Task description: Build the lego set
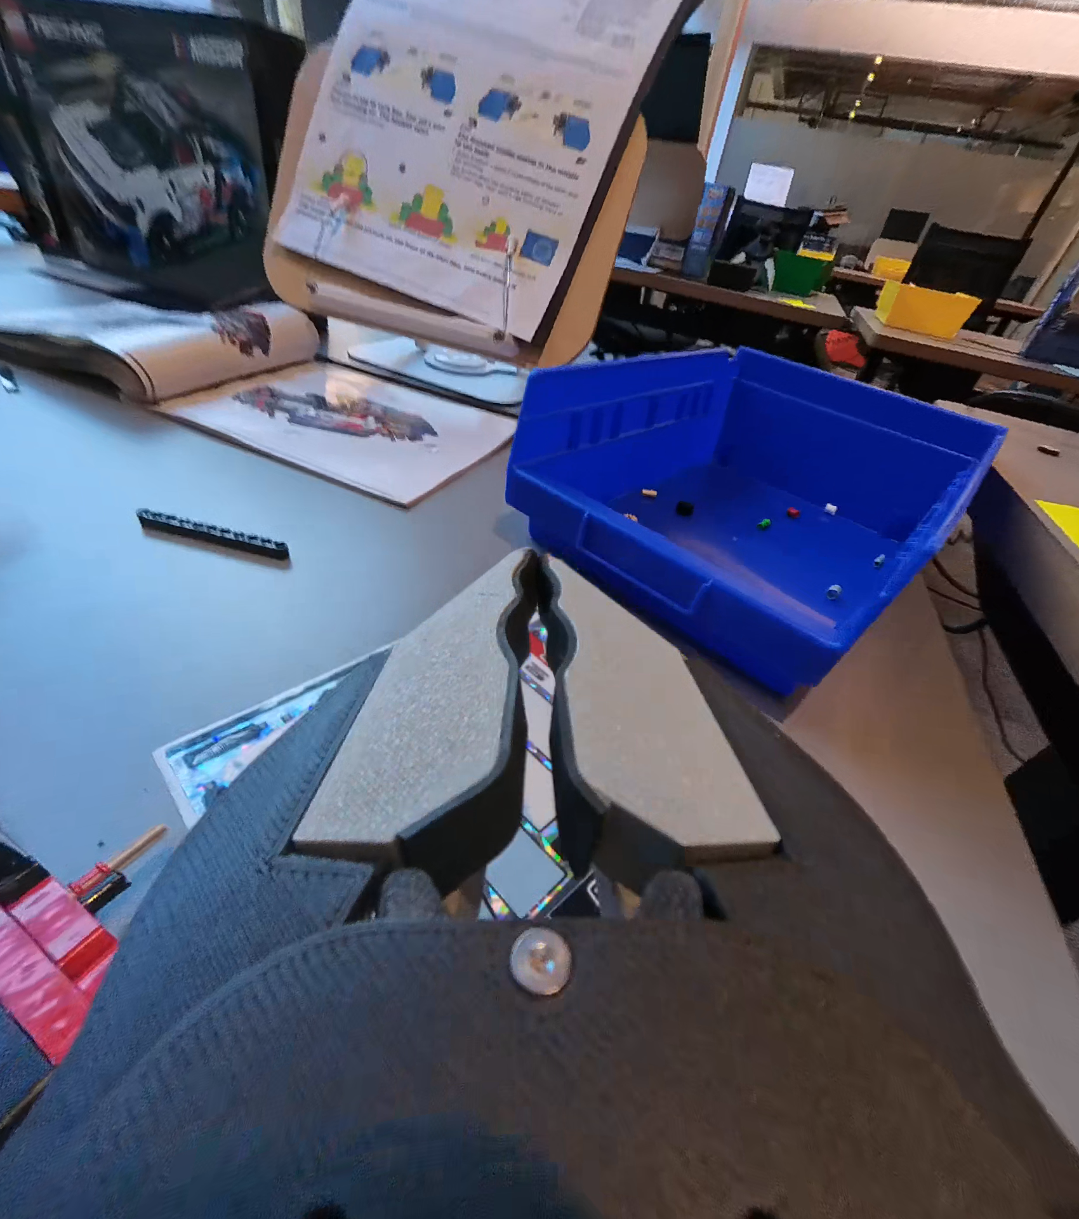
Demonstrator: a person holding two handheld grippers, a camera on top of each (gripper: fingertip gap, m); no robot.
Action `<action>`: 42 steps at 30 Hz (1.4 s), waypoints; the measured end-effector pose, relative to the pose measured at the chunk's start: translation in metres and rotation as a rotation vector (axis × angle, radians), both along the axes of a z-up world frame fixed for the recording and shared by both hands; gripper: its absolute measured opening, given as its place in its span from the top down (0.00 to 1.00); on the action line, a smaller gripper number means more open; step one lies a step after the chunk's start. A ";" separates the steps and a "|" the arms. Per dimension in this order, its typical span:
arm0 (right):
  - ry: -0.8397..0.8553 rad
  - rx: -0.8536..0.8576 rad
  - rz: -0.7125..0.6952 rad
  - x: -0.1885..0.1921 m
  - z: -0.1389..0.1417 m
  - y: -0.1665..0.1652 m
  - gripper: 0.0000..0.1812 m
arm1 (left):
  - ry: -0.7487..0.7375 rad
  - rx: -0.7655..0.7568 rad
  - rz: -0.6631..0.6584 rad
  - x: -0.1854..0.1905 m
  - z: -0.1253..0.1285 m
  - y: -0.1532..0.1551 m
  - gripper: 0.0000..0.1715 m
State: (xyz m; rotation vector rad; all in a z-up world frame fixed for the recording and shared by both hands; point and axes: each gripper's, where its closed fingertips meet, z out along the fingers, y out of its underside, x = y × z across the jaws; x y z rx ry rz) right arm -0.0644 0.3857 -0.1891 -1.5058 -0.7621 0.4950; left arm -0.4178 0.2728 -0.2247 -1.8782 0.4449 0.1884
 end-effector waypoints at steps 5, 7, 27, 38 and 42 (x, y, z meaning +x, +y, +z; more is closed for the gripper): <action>-0.159 -0.020 -0.014 -0.010 -0.018 -0.001 1.00 | -0.085 0.017 0.011 -0.006 0.006 0.000 1.00; -0.170 -0.035 -0.014 -0.010 -0.021 -0.001 1.00 | -0.108 0.030 0.017 -0.009 0.008 -0.001 1.00; 0.325 -0.732 0.430 -0.017 0.027 -0.037 1.00 | -0.097 0.041 0.031 -0.010 0.010 -0.001 1.00; 0.353 -0.625 0.491 -0.014 0.048 -0.041 1.00 | -0.016 0.034 0.031 -0.005 0.006 -0.001 1.00; 0.352 -0.636 0.478 -0.011 0.044 -0.037 1.00 | 0.002 0.031 0.025 -0.004 0.004 -0.001 1.00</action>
